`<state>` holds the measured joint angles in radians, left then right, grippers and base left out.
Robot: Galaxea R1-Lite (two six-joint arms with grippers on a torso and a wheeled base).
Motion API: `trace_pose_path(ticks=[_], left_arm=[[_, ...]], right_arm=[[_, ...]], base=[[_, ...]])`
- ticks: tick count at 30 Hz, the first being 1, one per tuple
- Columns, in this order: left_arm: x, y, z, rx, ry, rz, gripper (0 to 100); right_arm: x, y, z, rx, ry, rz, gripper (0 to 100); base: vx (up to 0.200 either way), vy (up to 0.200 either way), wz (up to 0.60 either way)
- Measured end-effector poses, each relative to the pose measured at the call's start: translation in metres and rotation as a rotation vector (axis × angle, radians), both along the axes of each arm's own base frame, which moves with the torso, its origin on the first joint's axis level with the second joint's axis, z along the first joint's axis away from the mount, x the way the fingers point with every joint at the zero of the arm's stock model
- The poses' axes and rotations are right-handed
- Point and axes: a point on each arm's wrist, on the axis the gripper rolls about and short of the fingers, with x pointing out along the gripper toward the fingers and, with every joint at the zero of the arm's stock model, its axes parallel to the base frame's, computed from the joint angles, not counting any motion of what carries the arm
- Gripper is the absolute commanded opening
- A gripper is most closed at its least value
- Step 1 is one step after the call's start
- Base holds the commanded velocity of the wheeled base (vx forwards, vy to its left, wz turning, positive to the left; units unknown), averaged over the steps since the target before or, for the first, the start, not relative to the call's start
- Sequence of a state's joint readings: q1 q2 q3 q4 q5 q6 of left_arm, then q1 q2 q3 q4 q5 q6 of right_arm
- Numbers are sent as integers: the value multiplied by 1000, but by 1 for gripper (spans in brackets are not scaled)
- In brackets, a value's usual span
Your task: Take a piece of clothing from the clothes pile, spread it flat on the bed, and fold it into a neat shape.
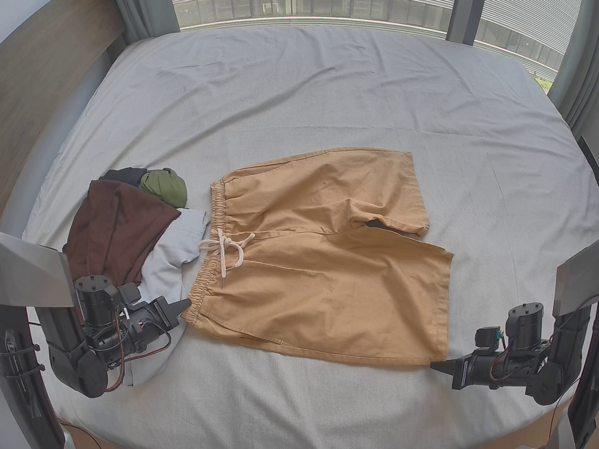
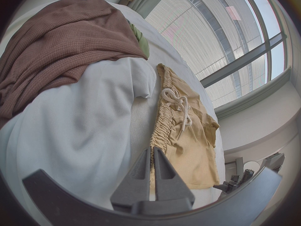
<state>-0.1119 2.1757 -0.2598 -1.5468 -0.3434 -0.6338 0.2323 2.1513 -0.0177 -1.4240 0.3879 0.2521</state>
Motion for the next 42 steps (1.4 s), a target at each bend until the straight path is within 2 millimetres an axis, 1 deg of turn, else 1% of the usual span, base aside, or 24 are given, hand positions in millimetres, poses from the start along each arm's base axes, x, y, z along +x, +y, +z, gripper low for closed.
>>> trace_pose_path(ticks=[8,18,27,38,39,42], left_arm=[[1,0,-7,7,20,3,0],[-7,2,-13,15,67,5,0],[-9,5,-20,51,84,-4,0],[-8,7,-21,52,83,-2,0],[-8,7,-21,52,82,-2,0],[-8,7,-20,51,77,-2,0]], right_arm=[[1,-5,-1,-7,0,3,0],[-1,-6,-3,-24,14,12,0],[-3,-9,-6,-38,33,37,0],[-1,-11,-4,-22,12,38,0],[-1,-11,-4,-21,10,40,100],[1,-10,-2,-15,-12,40,100]], base=[[0,0,0],[0,0,0],[0,0,0],[0,0,0],[0,0,0],[0,0,0]])
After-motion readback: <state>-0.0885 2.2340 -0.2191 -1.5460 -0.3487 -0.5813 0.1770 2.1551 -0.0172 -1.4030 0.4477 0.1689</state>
